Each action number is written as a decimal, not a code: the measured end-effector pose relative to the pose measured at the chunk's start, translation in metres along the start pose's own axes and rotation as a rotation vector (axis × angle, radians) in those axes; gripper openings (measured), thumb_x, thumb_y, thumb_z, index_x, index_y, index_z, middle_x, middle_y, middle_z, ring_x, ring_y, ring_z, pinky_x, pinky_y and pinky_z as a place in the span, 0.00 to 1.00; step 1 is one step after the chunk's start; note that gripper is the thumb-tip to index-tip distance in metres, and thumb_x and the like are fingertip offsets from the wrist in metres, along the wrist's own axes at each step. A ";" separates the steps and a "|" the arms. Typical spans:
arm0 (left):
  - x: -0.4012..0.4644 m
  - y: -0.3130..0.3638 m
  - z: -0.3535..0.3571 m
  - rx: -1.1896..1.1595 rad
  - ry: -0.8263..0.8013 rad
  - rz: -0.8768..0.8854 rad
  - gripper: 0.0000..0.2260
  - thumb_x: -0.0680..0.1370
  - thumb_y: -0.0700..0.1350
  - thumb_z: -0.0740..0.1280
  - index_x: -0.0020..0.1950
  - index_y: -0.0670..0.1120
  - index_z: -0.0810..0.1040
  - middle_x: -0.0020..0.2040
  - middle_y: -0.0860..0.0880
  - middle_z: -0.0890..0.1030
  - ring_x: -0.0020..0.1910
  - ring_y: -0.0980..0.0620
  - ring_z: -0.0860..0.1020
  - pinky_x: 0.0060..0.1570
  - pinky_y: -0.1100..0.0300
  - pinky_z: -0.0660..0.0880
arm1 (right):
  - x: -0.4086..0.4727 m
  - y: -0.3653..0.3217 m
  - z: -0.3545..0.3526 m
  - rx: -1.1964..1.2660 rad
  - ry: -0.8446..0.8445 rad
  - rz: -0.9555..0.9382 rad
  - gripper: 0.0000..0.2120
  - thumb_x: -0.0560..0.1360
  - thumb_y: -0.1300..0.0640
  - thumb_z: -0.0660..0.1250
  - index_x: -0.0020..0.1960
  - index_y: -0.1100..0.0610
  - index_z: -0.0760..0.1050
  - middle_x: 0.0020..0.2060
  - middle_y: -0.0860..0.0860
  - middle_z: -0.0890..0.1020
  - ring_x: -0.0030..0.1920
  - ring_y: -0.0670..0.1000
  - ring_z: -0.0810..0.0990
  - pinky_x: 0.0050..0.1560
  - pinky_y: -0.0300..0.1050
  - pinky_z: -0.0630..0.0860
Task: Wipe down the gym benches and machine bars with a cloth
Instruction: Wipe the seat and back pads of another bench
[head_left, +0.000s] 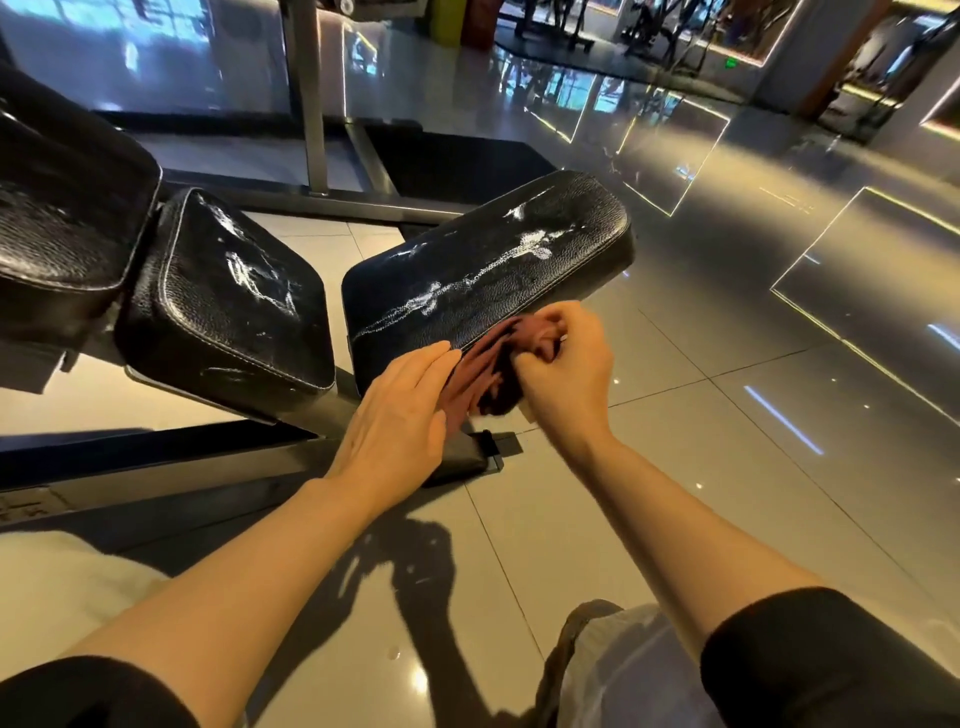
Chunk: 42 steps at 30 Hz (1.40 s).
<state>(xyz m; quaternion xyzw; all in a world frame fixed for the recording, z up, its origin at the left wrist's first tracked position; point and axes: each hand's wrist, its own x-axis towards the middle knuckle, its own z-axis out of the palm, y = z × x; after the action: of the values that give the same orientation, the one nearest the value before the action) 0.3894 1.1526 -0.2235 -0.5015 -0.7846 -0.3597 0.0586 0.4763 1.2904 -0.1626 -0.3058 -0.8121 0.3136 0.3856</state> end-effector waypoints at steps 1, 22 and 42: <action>-0.001 0.000 -0.001 -0.013 -0.002 -0.009 0.29 0.75 0.34 0.67 0.75 0.44 0.64 0.74 0.47 0.66 0.73 0.51 0.62 0.71 0.57 0.59 | 0.009 0.001 -0.006 0.010 0.092 0.047 0.12 0.67 0.67 0.67 0.48 0.56 0.73 0.46 0.51 0.74 0.43 0.44 0.72 0.39 0.31 0.68; -0.041 -0.023 -0.029 0.090 -0.134 -0.132 0.31 0.78 0.37 0.64 0.78 0.47 0.56 0.78 0.51 0.57 0.76 0.54 0.55 0.69 0.68 0.46 | -0.034 -0.011 0.043 0.094 -0.050 0.029 0.16 0.64 0.74 0.67 0.40 0.54 0.75 0.39 0.45 0.73 0.40 0.35 0.72 0.39 0.25 0.66; -0.049 -0.031 -0.041 0.063 -0.174 -0.230 0.31 0.79 0.36 0.62 0.79 0.48 0.53 0.78 0.52 0.55 0.76 0.53 0.55 0.72 0.61 0.55 | -0.065 -0.002 0.074 0.014 -0.191 0.096 0.10 0.66 0.64 0.75 0.42 0.56 0.75 0.41 0.51 0.78 0.40 0.50 0.75 0.43 0.39 0.74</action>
<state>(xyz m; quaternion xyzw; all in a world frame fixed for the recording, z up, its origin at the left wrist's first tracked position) 0.3771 1.0833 -0.2315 -0.4355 -0.8499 -0.2946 -0.0356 0.4489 1.2216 -0.2269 -0.3102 -0.8275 0.3650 0.2930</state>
